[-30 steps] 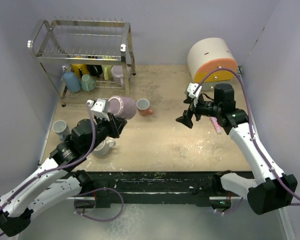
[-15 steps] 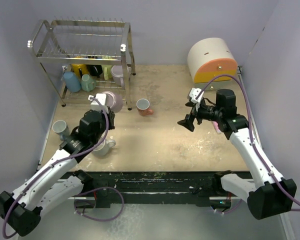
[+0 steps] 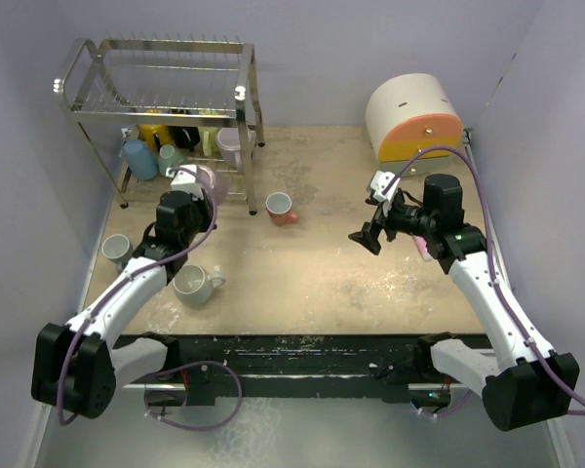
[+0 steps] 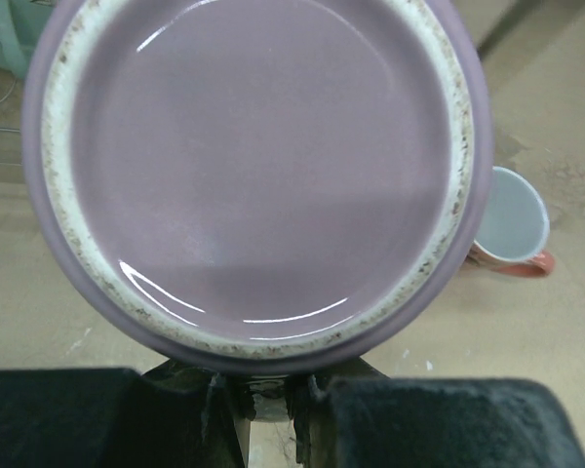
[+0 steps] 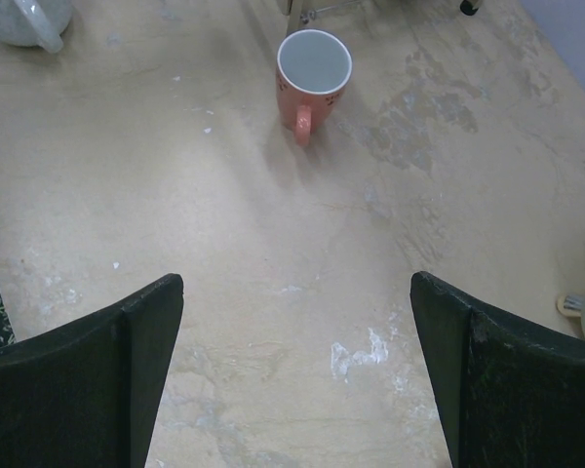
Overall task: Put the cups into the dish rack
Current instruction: Turn the cup upside down in the dish rack.
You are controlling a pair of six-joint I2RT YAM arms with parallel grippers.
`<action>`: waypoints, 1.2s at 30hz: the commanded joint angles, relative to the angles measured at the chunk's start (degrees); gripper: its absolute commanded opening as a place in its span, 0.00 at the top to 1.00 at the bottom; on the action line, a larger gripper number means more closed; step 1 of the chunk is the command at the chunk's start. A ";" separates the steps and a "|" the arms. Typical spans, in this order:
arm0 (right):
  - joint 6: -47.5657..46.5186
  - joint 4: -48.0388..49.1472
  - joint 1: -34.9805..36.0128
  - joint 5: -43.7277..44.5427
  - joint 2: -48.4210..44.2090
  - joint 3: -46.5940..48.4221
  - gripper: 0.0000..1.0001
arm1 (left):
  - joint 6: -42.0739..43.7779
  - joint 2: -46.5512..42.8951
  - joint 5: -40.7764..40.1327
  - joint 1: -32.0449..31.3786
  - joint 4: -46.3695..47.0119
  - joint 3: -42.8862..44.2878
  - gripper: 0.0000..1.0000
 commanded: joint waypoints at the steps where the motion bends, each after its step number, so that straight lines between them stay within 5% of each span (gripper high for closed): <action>1: -0.96 2.03 -0.26 -0.35 0.06 -0.30 0.00 | -2.63 4.90 6.98 6.56 13.18 3.22 1.00; 17: -3.15 1.14 -0.52 2.54 -0.23 -0.56 0.00 | -5.47 22.67 12.75 16.20 16.76 14.23 1.00; 36: -4.50 0.76 -0.61 3.65 -0.18 -0.83 0.00 | -6.93 37.33 15.64 18.47 10.50 28.64 1.00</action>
